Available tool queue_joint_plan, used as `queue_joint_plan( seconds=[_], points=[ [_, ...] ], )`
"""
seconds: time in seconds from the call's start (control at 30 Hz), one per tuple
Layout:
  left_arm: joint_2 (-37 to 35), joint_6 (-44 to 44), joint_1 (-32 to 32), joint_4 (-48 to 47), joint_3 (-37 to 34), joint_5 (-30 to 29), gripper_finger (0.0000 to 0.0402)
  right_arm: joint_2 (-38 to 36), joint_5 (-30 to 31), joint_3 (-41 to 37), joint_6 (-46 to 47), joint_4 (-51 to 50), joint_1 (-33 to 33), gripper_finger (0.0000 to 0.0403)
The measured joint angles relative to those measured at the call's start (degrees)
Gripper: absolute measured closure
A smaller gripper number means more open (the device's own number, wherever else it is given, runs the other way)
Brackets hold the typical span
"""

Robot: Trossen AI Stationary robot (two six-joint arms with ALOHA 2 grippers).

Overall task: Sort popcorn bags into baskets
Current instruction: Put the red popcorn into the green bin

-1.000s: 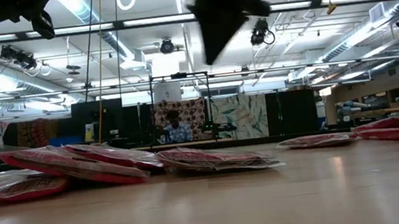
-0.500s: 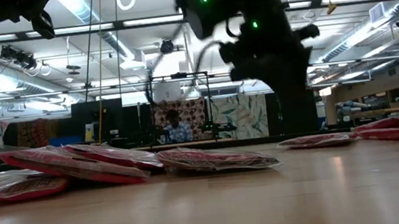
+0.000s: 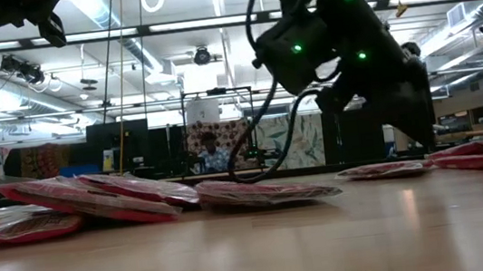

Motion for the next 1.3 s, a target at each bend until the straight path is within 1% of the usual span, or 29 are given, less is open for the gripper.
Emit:
queue_joint_plan(
  seconds=[0.1,0.3,0.43,0.53,0.63,0.73,0.83,0.93,1.07,1.13,1.2,1.3],
  points=[
    [-0.02,-0.02,0.00,0.00,0.02,-0.02,0.0374,0.00,2.63,-2.33,-4.41,1.90,1.09,0.0157],
    [0.00,-0.01,0.01,-0.02,0.02,0.00,0.0374,0.00,6.25,-6.12,-10.36,7.15,1.94,0.0158],
    [-0.01,-0.02,0.00,0.00,0.01,0.00,0.0374,0.00,12.22,-6.57,-12.14,9.23,1.90,0.0163],
    [0.00,0.00,0.02,0.00,0.02,-0.02,0.0374,0.00,16.11,-6.57,-14.83,11.64,1.91,0.0176],
    [0.00,-0.01,0.02,0.00,0.01,0.00,0.0374,0.00,17.57,-6.57,-20.94,16.60,1.90,0.0200],
    [-0.01,-0.02,0.02,0.00,0.02,-0.01,0.0374,0.00,18.10,-6.55,-28.46,20.64,1.76,0.0233],
    [0.00,0.00,0.02,0.00,0.00,-0.02,0.0374,-0.13,18.27,-6.53,-32.29,23.15,1.09,0.0271],
    [-0.01,-0.01,0.02,0.00,0.02,-0.01,0.0374,-0.13,17.92,-6.51,-32.52,23.91,0.45,0.0315],
    [-0.01,0.00,0.01,0.00,0.00,-0.02,0.0374,-0.08,17.27,-6.51,-31.15,24.72,0.26,0.0383],
    [0.00,-0.02,0.00,0.00,0.00,-0.02,0.0374,-0.07,16.98,-6.50,-29.58,24.72,0.27,0.0393],
    [-0.01,-0.01,0.01,0.00,0.01,-0.01,0.0374,0.04,16.84,-6.06,-27.24,23.99,0.67,0.0389],
    [0.00,-0.01,0.01,0.00,0.01,0.00,0.0374,0.15,16.46,-3.55,-23.83,19.86,1.49,0.0394]
  ],
)
